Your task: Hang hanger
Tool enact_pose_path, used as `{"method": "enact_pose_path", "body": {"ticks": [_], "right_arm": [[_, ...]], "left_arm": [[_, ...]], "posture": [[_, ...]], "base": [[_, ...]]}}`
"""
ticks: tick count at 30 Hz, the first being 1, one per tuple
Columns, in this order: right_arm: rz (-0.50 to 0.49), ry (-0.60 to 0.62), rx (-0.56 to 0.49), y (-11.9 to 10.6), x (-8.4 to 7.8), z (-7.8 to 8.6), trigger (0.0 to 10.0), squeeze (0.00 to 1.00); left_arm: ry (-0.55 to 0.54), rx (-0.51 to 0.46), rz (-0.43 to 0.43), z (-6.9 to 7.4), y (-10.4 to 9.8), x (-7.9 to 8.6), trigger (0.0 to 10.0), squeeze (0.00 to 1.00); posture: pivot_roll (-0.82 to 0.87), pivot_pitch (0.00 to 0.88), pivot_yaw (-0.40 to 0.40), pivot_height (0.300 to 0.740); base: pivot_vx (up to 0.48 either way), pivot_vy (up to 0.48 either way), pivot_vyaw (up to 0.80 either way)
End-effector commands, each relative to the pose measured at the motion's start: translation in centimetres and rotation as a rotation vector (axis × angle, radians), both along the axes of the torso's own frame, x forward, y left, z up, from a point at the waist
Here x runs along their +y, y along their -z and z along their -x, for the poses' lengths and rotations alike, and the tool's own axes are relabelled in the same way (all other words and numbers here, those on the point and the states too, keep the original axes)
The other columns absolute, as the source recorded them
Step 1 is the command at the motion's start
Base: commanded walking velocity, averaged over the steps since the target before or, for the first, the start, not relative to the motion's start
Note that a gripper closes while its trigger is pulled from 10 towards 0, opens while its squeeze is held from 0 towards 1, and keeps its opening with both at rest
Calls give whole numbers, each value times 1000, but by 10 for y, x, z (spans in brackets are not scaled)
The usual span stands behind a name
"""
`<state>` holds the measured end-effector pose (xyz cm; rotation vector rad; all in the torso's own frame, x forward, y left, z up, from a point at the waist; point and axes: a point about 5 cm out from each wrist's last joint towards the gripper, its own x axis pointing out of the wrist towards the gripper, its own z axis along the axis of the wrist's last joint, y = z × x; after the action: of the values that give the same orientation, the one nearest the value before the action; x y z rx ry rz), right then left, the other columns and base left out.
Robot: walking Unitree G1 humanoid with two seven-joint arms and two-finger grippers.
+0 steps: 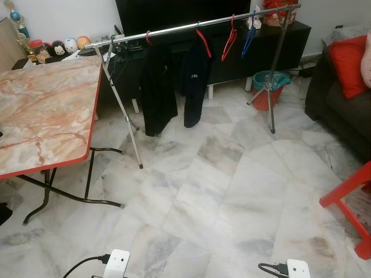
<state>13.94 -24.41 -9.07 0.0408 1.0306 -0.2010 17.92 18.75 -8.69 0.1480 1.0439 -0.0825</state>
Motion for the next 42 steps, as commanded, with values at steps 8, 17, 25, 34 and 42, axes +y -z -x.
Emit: {"method": "enact_pose_path", "body": {"ticks": [8,17,25,34,42], "right_arm": [[-84,51,-9,3,20,-8,10000,0],[-86,80,1,3,13,-3,10000,0],[-67,66,23,4,13,1,10000,0],[-67,66,23,4,13,1,10000,0],[-67,66,23,4,13,1,10000,0]], "left_arm": [[-63,-44,57,-7,-6,14,10000,0],[-17,-28,65,-5,-5,13,10000,0],[-8,-4,35,1,-2,14,10000,0],[-8,-4,35,1,-2,14,10000,0],[-8,-4,35,1,-2,14,10000,0]], "posture": [[28,0,25,740],[32,0,16,740],[35,0,13,740],[35,0,13,740],[35,0,13,740]], "base": [[0,0,0],[0,0,0],[0,0,0],[0,0,0],[0,0,0]]}}
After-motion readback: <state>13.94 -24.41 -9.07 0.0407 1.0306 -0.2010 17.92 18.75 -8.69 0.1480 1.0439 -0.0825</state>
